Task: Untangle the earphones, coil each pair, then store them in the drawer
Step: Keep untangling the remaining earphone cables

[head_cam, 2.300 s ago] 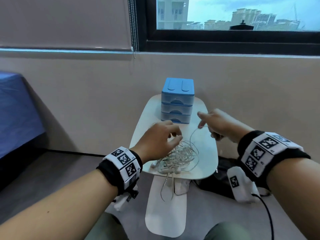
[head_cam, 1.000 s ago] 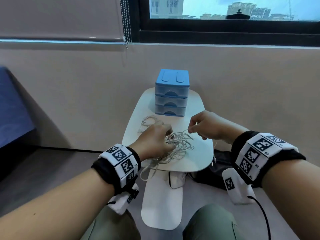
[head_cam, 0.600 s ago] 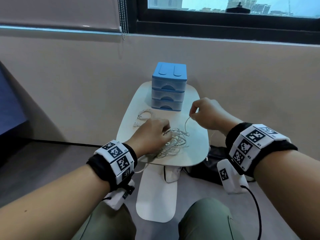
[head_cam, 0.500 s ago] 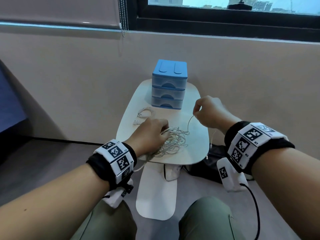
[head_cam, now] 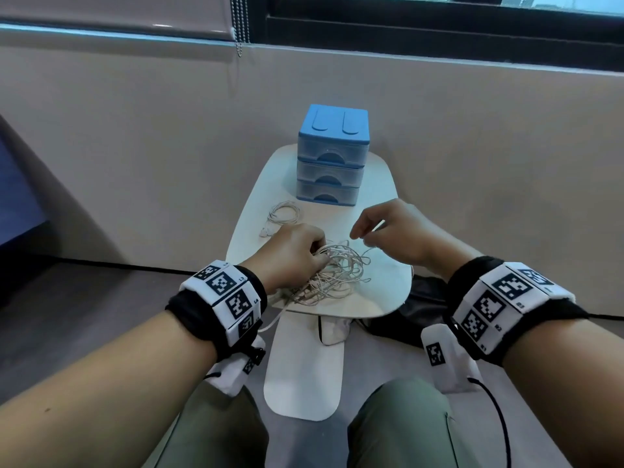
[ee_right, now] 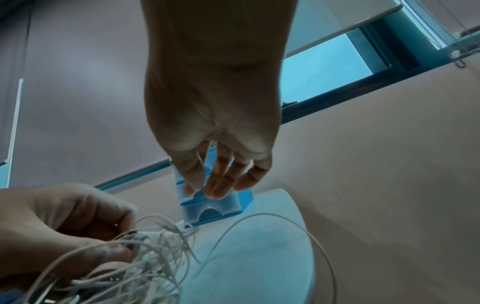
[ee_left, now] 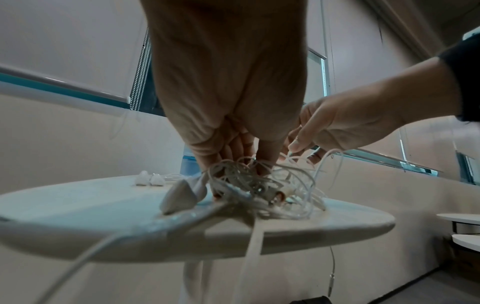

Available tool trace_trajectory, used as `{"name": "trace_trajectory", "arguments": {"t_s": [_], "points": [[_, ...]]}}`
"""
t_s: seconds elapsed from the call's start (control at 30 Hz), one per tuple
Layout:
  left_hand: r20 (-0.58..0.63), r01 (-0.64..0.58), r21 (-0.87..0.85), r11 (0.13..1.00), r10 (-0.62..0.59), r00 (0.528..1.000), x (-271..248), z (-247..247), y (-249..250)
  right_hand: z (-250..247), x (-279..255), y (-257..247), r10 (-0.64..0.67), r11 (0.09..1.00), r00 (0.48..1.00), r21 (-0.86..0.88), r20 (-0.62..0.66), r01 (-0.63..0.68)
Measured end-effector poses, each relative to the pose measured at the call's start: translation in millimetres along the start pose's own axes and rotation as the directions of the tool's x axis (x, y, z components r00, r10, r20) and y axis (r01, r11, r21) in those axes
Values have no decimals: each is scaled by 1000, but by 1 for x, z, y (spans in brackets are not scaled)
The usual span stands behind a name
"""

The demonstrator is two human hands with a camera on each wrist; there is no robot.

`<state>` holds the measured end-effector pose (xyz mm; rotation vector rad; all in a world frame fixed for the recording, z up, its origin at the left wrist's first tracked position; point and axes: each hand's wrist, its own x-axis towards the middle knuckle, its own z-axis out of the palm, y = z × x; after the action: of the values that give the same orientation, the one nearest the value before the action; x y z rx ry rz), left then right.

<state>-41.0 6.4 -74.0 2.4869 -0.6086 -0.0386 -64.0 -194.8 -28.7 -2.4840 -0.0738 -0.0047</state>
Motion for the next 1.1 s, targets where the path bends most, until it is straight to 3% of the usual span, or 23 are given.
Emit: {"name": "trace_trajectory", "arguments": {"t_s": [0.13,0.27,0.47,0.63,0.87,1.0,1.1], "points": [[8,2,-11,1000,-2,1000,1,0,0,6,-1,-4,-3,998,994,-64,111,10],[18,5,-16,1000,-4,1000,2,-1,0,8,1,-7,-27,992,996,-124,85,37],[17,-6,-20,1000,7,1000,4,-2,-5,-19,-6,-37,63,979,997,193,52,-72],[13,-23,-33,999,24,1000,3,0,-7,-57,-11,-64,63,907,978,420,-200,28],[18,-14,-32,999,15,1000,6,0,-10,-87,-24,-88,76,796,893,567,-443,213],[21,28,-60,998,-27,999,8,-2,-8,-96,-29,-85,86,778,853,570,-514,265],[49,88,-134,987,-82,995,8,-4,-9,-90,-32,-78,76,688,874,659,-480,303]]}}
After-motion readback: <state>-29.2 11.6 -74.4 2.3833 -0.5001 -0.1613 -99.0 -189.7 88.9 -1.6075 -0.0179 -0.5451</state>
